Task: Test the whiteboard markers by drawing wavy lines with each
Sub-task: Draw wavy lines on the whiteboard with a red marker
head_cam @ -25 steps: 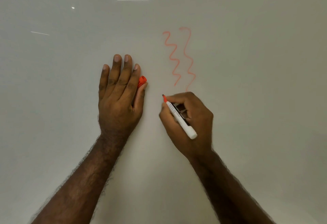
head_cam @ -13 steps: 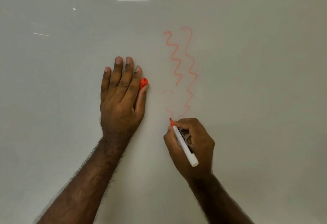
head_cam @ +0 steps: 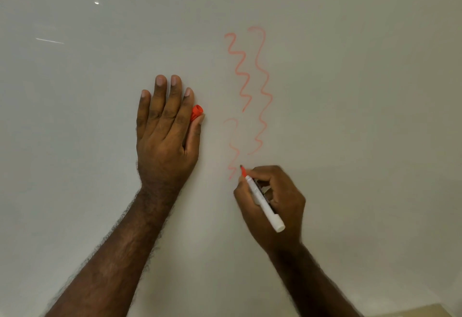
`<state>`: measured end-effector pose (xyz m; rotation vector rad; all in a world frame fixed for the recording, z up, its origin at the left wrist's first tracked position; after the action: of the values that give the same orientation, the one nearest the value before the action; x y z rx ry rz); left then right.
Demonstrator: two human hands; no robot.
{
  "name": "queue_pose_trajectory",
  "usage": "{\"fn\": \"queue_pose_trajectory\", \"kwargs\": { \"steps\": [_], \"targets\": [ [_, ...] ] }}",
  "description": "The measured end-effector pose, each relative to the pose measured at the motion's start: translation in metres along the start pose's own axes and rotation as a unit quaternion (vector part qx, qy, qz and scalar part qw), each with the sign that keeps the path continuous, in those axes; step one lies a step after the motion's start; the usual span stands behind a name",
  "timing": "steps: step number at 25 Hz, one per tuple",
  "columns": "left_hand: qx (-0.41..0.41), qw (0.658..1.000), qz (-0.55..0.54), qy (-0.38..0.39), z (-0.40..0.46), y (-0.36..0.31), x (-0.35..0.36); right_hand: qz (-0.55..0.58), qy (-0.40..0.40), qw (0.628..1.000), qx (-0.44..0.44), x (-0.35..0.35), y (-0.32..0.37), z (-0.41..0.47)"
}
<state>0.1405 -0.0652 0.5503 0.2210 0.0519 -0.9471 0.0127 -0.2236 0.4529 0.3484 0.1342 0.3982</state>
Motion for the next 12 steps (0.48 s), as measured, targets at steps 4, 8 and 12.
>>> {"fn": "queue_pose_trajectory", "kwargs": {
  "steps": [4,8,12],
  "targets": [
    [-0.002,1.000,0.002,-0.004,-0.004,-0.001,0.000,0.010,-0.072,0.994,0.080,-0.033,-0.010,0.039],
    [-0.001,1.000,0.009,-0.007,-0.007,-0.001,-0.001,0.034,-0.109,0.990,0.078,-0.049,-0.012,0.076],
    [-0.002,1.000,0.012,-0.006,-0.014,-0.001,0.002,0.041,-0.163,0.981,0.094,-0.070,-0.028,0.098]
  ]
}}
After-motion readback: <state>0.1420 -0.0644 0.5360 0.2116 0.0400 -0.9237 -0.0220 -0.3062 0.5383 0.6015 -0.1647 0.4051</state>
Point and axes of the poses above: each hand's wrist, its own z-axis towards the middle knuckle, its own x-axis out of the palm, y = z × x, the point moved 10 cm from there along z, towards the middle knuckle, and after that the axes turned 9 degrees about y, right-handed, at the moved point
